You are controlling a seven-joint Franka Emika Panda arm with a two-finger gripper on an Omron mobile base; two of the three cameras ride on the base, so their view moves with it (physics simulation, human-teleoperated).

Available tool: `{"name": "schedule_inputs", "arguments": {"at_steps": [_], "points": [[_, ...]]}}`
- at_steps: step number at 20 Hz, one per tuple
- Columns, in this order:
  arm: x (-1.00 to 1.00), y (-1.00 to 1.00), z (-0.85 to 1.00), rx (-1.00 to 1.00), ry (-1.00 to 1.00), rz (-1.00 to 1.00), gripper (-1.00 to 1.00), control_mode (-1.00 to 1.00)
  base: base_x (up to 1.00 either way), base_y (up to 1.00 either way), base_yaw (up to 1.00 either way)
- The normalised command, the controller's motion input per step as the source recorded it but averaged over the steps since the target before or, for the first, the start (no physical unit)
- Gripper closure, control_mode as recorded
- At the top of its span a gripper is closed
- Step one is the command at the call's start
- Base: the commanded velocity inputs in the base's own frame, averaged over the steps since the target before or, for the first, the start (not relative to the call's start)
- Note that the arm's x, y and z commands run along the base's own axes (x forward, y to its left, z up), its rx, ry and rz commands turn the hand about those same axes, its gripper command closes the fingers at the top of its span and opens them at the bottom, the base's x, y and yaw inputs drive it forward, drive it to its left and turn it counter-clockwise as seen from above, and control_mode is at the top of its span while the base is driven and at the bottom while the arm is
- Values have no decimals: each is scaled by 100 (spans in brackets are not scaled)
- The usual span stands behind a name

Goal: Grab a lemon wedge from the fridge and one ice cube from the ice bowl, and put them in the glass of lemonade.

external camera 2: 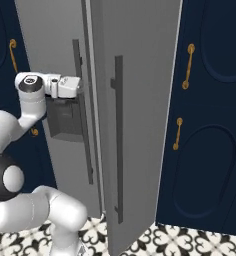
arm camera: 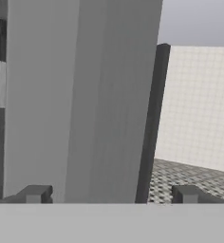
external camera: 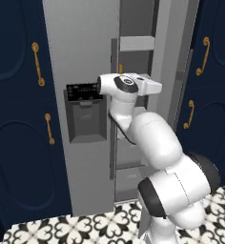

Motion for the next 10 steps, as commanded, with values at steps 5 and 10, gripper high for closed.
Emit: {"name": "schedule_inputs", "arguments": {"at_steps": [5, 10], "points": [[25, -57, 0, 7, 4, 0, -100, -100, 0, 0, 0], [-24, -76, 0, 9, 0, 1, -100, -100, 0, 0, 0]]}}
